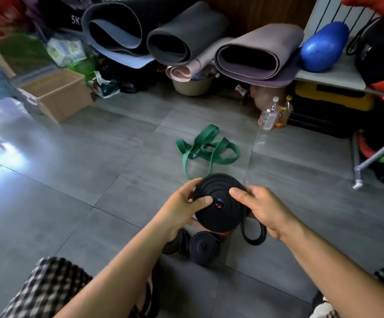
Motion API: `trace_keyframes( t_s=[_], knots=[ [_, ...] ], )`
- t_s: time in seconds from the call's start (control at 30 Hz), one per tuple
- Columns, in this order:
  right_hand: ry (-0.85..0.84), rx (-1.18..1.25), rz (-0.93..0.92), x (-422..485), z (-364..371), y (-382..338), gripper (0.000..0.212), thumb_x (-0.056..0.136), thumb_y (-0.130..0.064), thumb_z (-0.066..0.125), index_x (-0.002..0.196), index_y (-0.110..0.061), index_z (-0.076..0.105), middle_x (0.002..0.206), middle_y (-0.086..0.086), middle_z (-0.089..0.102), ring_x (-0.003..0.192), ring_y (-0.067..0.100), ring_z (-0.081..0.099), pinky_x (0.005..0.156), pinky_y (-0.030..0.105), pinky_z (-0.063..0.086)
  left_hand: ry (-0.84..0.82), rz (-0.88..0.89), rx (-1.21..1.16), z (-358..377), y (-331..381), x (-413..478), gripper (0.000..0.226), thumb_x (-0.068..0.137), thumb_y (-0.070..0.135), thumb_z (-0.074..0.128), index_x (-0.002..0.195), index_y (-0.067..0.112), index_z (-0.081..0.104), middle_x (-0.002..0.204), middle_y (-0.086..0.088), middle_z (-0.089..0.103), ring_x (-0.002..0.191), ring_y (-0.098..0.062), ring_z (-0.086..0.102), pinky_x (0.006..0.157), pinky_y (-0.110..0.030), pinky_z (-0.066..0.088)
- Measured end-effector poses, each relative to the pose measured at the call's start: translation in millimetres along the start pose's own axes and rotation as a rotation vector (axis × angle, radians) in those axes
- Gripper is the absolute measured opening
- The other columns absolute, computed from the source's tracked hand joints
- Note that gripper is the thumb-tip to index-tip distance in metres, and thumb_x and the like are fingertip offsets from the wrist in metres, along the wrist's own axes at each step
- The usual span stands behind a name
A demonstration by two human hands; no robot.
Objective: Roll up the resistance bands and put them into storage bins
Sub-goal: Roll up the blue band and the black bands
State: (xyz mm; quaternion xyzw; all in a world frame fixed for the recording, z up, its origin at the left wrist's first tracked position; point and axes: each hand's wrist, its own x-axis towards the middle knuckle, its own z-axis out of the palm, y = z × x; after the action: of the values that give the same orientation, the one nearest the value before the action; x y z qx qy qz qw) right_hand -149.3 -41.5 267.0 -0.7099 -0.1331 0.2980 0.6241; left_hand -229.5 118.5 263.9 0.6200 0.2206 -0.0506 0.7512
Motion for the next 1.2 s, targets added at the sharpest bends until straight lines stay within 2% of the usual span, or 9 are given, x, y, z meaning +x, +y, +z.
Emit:
trace_keyframes(
  t_s=[0.1,0.3,0.47,0.6,0.7,0.83,0.97,1.1,1.2],
  knots=[
    [0.025,0.009,-0.024,8,19,5,0.012,0.091,-0.014,0.052,0.088,-0.013,0.064,0.084,-0.003,0.068,0.075,0.004,0.065,0.066,0.012,0.05,0.08,-0.017,-0.208,2,-18,-6,0.032,0.089,0.005,0.056,0.119,0.014,0.049,0.106,-0.01,0.057,0.086,-0.024,0.062,0.054,-0.044,0.057],
    [0.335,0.046,0.007,19,35,77,0.014,0.094,-0.014,0.046,0.087,-0.015,0.058,0.09,0.0,0.063,0.089,0.014,0.056,0.084,0.02,0.042,0.406,-0.178,-0.585,30,-113,-2,0.031,0.089,0.004,0.056,0.116,0.016,0.048,0.112,-0.015,0.055,0.093,-0.03,0.06,0.043,-0.035,0.054],
    [0.272,-0.146,0.118,15,55,162,0.027,0.097,-0.008,0.037,0.088,-0.023,0.058,0.098,-0.005,0.063,0.097,0.018,0.056,0.078,0.007,0.041,0.601,-0.394,-0.786,32,-191,6,0.033,0.089,0.004,0.056,0.119,0.015,0.049,0.121,-0.012,0.057,0.107,-0.035,0.058,0.06,-0.05,0.056],
    [0.357,-0.147,0.249,35,85,206,0.019,0.096,-0.002,0.037,0.105,-0.005,0.053,0.117,0.021,0.056,0.104,0.023,0.048,0.078,0.011,0.037,0.709,-0.467,-0.677,4,-220,31,0.035,0.089,0.004,0.056,0.122,0.011,0.048,0.122,-0.014,0.055,0.099,-0.032,0.058,0.053,-0.047,0.056],
    [0.426,-0.074,0.39,58,110,226,0.033,0.091,-0.001,0.047,0.121,0.013,0.043,0.128,0.027,0.045,0.112,0.03,0.044,0.078,0.021,0.03,0.796,-0.464,-0.366,-34,-226,61,0.032,0.086,0.009,0.062,0.11,0.016,0.042,0.112,-0.01,0.049,0.093,-0.03,0.054,0.045,-0.038,0.054],
    [0.361,-0.036,0.477,91,145,252,0.054,0.081,-0.019,0.047,0.127,0.008,0.038,0.132,0.024,0.042,0.116,0.028,0.043,0.088,0.026,0.032,0.774,-0.446,-0.071,-87,-236,99,0.031,0.083,0.015,0.067,0.099,0.018,0.041,0.103,-0.011,0.05,0.094,-0.033,0.056,0.067,-0.056,0.054],
    [0.305,-0.187,0.483,115,164,275,0.045,0.086,-0.005,0.049,0.129,0.007,0.041,0.135,0.023,0.041,0.124,0.03,0.039,0.1,0.025,0.026,0.759,-0.41,0.055,-119,-247,129,0.029,0.082,0.015,0.068,0.095,0.022,0.043,0.1,-0.009,0.055,0.087,-0.032,0.059,0.069,-0.053,0.055],
    [0.315,-0.472,0.446,122,171,288,0.066,0.063,-0.03,0.044,0.121,-0.001,0.058,0.129,0.02,0.046,0.118,0.036,0.042,0.101,0.03,0.024,0.733,-0.423,0.17,-139,-271,147,0.031,0.075,0.03,0.071,0.092,0.034,0.046,0.104,-0.008,0.062,0.091,-0.032,0.064,0.075,-0.06,0.052],
    [0.263,-0.475,0.496,125,171,297,0.052,0.079,-0.018,0.052,0.127,0.0,0.051,0.119,0.022,0.047,0.11,0.037,0.047,0.099,0.03,0.029,0.716,-0.412,0.216,-136,-279,149,0.031,0.075,0.033,0.07,0.099,0.035,0.049,0.108,-0.005,0.061,0.097,-0.031,0.062,0.08,-0.057,0.051]
  ],
)
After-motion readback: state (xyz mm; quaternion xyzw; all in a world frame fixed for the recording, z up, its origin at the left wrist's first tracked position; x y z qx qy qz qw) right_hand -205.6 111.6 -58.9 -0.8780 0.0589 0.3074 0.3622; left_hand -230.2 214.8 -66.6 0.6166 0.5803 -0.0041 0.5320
